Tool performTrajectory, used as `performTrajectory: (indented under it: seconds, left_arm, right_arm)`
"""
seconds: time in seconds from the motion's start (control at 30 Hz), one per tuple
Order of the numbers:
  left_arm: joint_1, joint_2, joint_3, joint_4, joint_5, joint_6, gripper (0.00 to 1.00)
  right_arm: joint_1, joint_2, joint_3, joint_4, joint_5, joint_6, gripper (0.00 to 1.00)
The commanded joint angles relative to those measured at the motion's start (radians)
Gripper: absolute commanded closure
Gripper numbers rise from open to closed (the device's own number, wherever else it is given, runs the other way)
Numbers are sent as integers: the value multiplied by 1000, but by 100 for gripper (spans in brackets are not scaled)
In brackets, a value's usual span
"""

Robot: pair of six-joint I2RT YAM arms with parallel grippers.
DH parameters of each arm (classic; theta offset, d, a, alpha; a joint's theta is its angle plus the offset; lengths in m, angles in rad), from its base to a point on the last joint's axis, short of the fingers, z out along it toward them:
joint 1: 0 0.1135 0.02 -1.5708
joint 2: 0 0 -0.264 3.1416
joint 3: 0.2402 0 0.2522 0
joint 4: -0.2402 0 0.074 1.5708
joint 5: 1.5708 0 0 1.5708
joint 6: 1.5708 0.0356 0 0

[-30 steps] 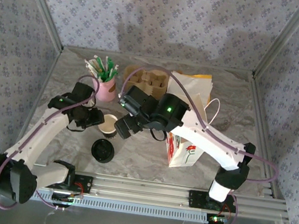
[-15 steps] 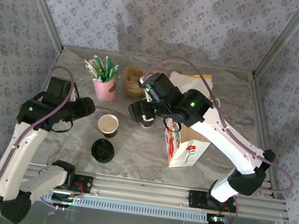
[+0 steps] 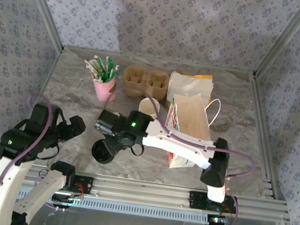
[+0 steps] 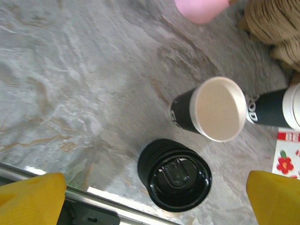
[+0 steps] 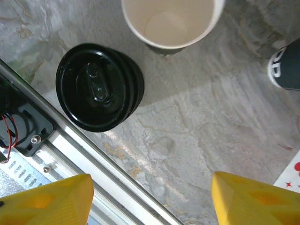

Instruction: Pack the takeout coffee

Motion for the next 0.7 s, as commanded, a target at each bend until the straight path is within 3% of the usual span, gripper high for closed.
performTrajectory:
  seconds: [0.0,0.27,0.5,0.67]
  left_arm:
    - [3,-75,36,-82,-164,-89,2]
    - [3,-267,-16,-22,-247,-147,7]
    - [3,-232,10,3,-228,-43,6]
    - [2,-242,1,23,-230,-46,6]
  right_arm:
    - [12,50,87,-47,-2,73,36]
    - [33,216,203,-42,0,132,36]
    - [26,328,302,-93,37,157,42]
    - [9,350,300,-115,47,153,47]
